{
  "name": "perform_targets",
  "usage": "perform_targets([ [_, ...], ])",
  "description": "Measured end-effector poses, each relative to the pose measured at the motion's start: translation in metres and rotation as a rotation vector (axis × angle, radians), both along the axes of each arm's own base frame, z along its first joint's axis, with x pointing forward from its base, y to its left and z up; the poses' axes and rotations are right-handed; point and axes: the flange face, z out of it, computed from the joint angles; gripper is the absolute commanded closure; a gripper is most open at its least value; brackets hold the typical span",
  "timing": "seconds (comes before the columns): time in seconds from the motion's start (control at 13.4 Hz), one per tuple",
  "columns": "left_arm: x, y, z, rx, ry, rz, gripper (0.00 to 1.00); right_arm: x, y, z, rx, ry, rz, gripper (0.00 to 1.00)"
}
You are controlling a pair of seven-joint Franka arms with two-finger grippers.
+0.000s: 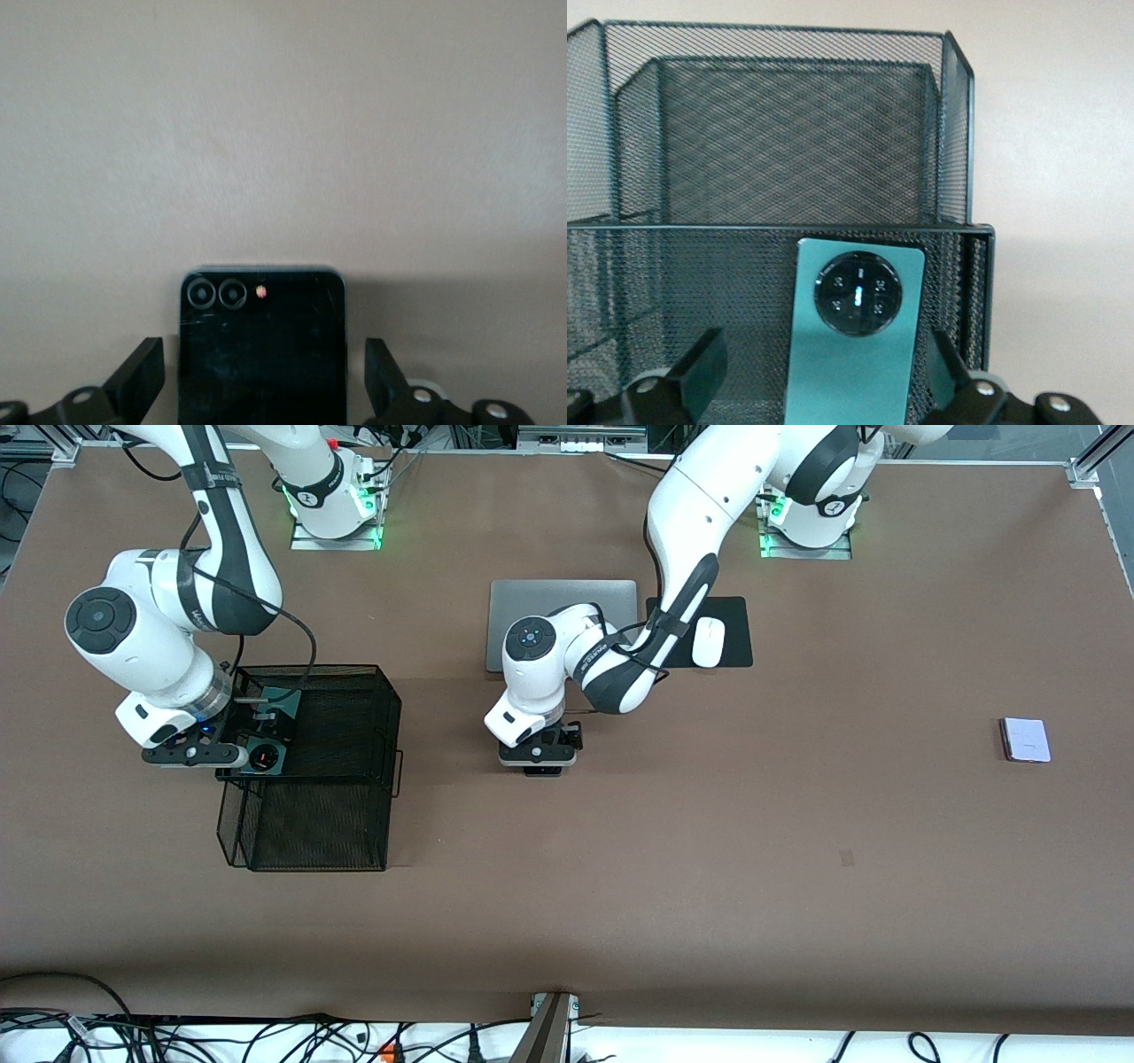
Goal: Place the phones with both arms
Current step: 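Place the black flip phone beside the laptop with the left gripper, then grasp the flip phone with the right gripper while the left reaches the white phone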
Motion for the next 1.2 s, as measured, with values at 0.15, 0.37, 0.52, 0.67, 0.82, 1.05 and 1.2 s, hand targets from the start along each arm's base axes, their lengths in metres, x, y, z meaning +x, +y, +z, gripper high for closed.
perform_targets([
  [0.15, 0.018, 0.011, 0.022, 0.001, -0.017, 0.029, 0.00, 0.008, 0.014, 0.022, 0.001, 0.014, 0.012, 0.01],
  [0.37, 0.050, 0.067, 0.055, 0.081, 0.036, 0.118, 0.00, 0.017, 0.038, 0.049, 0.002, 0.035, -0.018, 0.00],
  [0.52, 0.067, 0.136, 0.066, 0.148, 0.081, 0.123, 0.00, 0.017, 0.072, 0.054, 0.002, 0.036, -0.053, 0.00],
  [0.67, 0.073, 0.214, 0.081, 0.198, 0.129, 0.102, 0.00, 0.008, 0.122, 0.047, -0.001, 0.038, -0.073, 0.00],
  [0.82, 0.070, 0.290, 0.092, 0.267, 0.146, 0.065, 0.00, -0.007, 0.180, 0.034, -0.009, 0.040, -0.052, 0.00],
  [1.05, 0.058, 0.425, 0.098, 0.240, 0.125, -0.037, 0.00, -0.021, 0.284, 0.005, 0.106, 0.084, -0.013, 0.00],
  [1.2, 0.046, 0.519, 0.095, 0.229, 0.105, -0.065, 0.00, -0.019, 0.339, -0.021, 0.138, 0.101, 0.019, 0.00],
])
